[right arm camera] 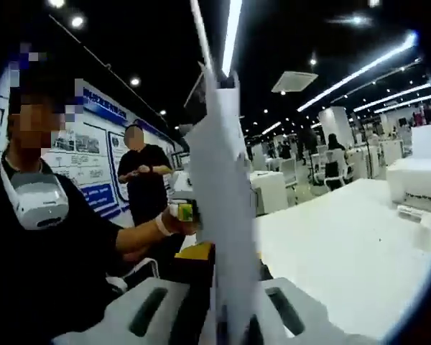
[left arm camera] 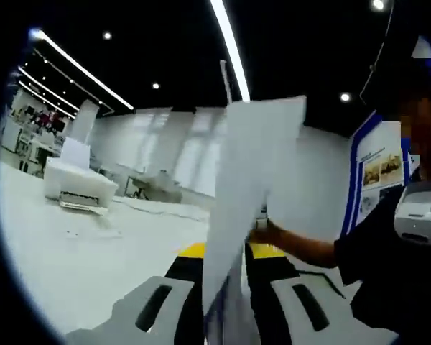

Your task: Organize the stack of printing papers by aligning and flattening the scattered papers on the table

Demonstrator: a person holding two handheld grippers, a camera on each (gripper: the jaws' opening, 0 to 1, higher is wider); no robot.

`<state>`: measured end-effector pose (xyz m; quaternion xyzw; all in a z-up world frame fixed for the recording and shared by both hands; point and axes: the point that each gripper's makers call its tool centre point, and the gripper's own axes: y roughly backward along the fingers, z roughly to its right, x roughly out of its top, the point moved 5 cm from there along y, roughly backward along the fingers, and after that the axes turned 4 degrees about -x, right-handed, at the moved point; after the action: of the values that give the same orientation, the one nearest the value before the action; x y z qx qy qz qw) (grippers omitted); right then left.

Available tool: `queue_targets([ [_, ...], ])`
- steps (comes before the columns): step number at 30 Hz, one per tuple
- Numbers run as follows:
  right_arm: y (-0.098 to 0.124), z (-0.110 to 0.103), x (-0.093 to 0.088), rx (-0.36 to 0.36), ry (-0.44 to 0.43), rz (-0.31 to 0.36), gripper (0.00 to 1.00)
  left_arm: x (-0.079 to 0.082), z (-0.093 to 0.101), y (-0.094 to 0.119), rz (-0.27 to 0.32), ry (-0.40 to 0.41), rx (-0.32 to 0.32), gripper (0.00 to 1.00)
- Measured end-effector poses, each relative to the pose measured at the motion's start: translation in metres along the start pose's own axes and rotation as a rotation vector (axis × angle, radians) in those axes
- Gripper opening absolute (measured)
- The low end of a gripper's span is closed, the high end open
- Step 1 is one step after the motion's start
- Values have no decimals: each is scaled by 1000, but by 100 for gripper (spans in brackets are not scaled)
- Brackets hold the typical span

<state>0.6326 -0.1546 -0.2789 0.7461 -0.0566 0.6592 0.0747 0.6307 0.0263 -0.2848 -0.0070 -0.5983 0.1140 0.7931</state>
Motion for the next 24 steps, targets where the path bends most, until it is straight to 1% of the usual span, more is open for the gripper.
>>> queue_targets([
  [1, 4, 8, -13, -57, -77, -62, 25, -13, -2, 1, -40, 39, -2, 26],
  [2, 7, 6, -24, -26, -113, -107, 19, -21, -5, 1, -50, 45, -4, 23],
  [3, 5, 2, -27, 21, -75, -106, 5, -26, -4, 1, -41, 27, -14, 18],
  [4, 5, 1, -27, 0, -68, -87, 0, -29, -1, 0, -40, -18, -40, 6],
  [5, 5, 1, -27, 4, -60, -87, 0, -30, 0, 0, -44, -49, -57, 6],
  [6, 6, 1, -24, 8, -88, -91, 0, -29, -1, 0, -17, -21, -49, 6],
  [7, 6, 0, -21, 6, -103, -89, 0, -25, 0, 0, -11, -10, -48, 6],
  [9, 7, -2, -9, 18, -106, -59, 0, -15, 3, 0, 2, -30, -51, 6],
  [10, 8, -2, -2, 16, -104, -52, 0, -6, 6, -1, 3, -31, -49, 6],
  [11, 7, -4, 7, 19, -81, -36, 0, -4, 6, -1, 5, -31, -50, 6],
  [12, 7, -7, 12, 39, -10, 4, 1, 4, 11, -1, 22, -38, -59, 6],
  [13, 4, -11, 11, 55, 49, 54, 12, 4, 12, -1, 37, -57, -72, 8],
  [14, 2, -12, -8, 67, -13, -21, 16, 3, 12, -1, 37, -64, -76, 10],
  [15, 0, -13, -27, 80, -76, -95, 4, -8, 8, 0, 26, -50, -71, 7],
  [16, 0, -13, -40, 85, -76, -150, 0, -18, 4, 0, 15, -36, -66, 6],
  [17, -5, -1, -41, 49, -84, -93, 0, -20, 5, 2, 46, -59, -61, 6],
  [18, -4, -1, -37, 56, -56, -78, 0, -21, 7, 3, 47, -56, -68, 6],
  [19, 0, 4, -37, 56, -53, -75, 0, -18, 9, 4, 64, -39, -79, 6],
  [20, 0, 7, -29, 54, -58, -78, 0, -16, 12, 2, 67, -25, -83, 6],
  [21, 0, -2, -22, 54, -79, -121, 0, -14, 13, 2, 65, -27, -83, 7],
  [22, 2, 1, -13, 37, -82, -169, 0, -11, 11, 3, 52, -41, -77, 11],
  [23, 3, -2, -6, 29, -75, -194, 0, -9, 10, 5, 44, -43, -59, 21],
  [24, 6, -2, -1, 29, -64, -221, 0, -8, 8, 5, 41, -39, -51, 33],
])
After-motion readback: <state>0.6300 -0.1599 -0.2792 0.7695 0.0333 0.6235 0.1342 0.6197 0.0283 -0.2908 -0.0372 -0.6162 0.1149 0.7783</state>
